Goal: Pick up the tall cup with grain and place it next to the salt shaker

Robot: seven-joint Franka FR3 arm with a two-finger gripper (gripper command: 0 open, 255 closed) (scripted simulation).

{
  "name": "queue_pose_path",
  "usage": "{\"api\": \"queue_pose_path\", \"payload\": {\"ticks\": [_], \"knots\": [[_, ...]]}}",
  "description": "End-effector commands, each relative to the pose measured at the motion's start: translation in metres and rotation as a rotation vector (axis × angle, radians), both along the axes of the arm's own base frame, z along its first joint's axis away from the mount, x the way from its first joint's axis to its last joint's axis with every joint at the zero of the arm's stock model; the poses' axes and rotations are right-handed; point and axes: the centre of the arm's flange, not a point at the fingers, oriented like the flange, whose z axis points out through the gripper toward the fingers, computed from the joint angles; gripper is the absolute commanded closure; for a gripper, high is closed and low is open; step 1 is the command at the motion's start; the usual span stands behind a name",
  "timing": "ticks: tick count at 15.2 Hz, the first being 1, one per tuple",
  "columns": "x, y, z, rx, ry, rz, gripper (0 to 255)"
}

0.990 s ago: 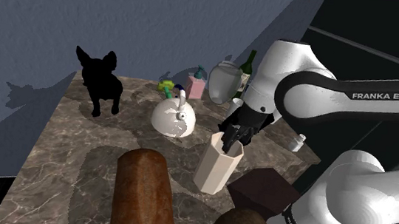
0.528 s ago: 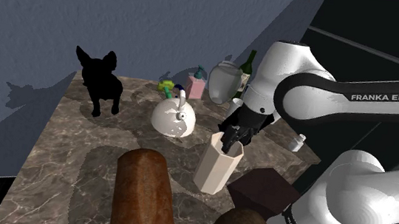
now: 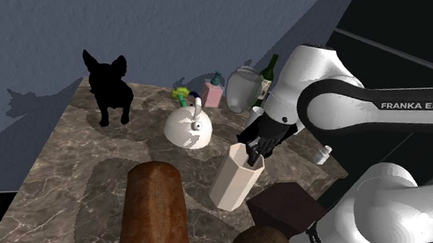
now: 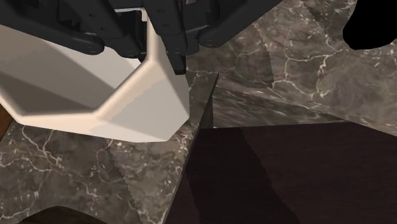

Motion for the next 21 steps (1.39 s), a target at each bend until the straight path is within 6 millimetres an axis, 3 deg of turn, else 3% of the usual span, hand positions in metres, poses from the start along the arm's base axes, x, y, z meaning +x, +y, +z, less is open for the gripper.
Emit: {"api": "queue_pose_path", "payload": {"ticks": [1, 21], "knots": [[0.0, 0.0, 0.0, 0.0, 0.0, 0.0, 255], [0.0, 0.0, 0.1, 0.0, 0.0, 0.0, 255]]}}
